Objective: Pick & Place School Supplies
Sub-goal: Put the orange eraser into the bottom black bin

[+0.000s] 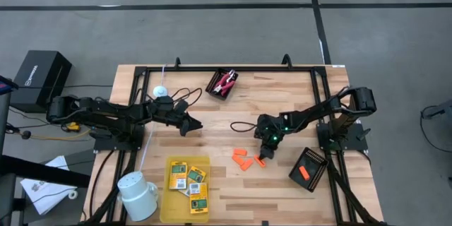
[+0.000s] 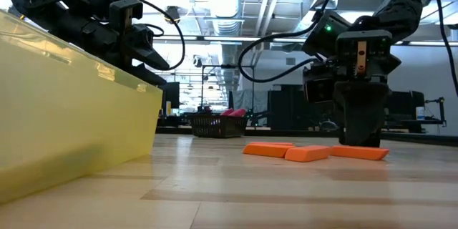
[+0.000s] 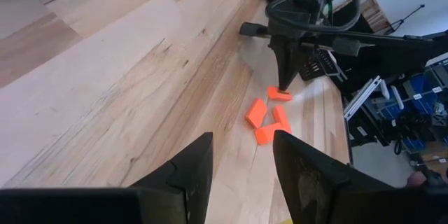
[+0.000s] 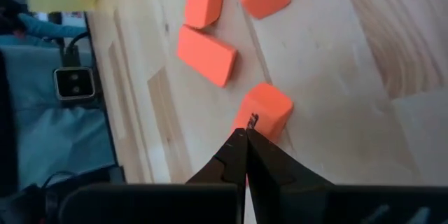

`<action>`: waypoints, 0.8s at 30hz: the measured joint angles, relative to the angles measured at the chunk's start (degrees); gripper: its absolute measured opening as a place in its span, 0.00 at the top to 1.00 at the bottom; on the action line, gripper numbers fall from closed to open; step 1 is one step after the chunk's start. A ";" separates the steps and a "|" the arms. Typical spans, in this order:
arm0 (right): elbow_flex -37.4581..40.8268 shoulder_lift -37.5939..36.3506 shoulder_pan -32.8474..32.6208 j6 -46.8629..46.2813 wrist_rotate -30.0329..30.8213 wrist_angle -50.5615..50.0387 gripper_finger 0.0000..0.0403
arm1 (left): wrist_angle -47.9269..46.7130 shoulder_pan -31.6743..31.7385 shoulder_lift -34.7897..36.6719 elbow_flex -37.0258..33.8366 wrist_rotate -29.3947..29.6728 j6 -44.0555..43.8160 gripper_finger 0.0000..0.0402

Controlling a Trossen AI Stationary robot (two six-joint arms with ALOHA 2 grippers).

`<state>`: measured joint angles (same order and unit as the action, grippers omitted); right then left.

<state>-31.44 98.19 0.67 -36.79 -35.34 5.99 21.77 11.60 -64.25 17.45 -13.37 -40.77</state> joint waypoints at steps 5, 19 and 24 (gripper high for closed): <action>-0.24 0.00 0.00 -0.56 2.08 -1.30 1.00 | 0.05 0.00 0.00 0.00 0.00 0.00 0.64; -0.24 0.00 0.48 -0.71 3.64 -2.11 1.00 | 0.10 0.00 0.00 0.00 0.00 0.00 0.64; -0.24 -0.02 0.51 -0.02 3.86 -2.49 1.00 | 0.10 0.00 0.00 0.00 0.00 -0.04 0.64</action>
<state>-31.68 98.17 1.18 -36.81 -31.48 3.50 21.87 11.60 -64.25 17.45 -13.37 -40.81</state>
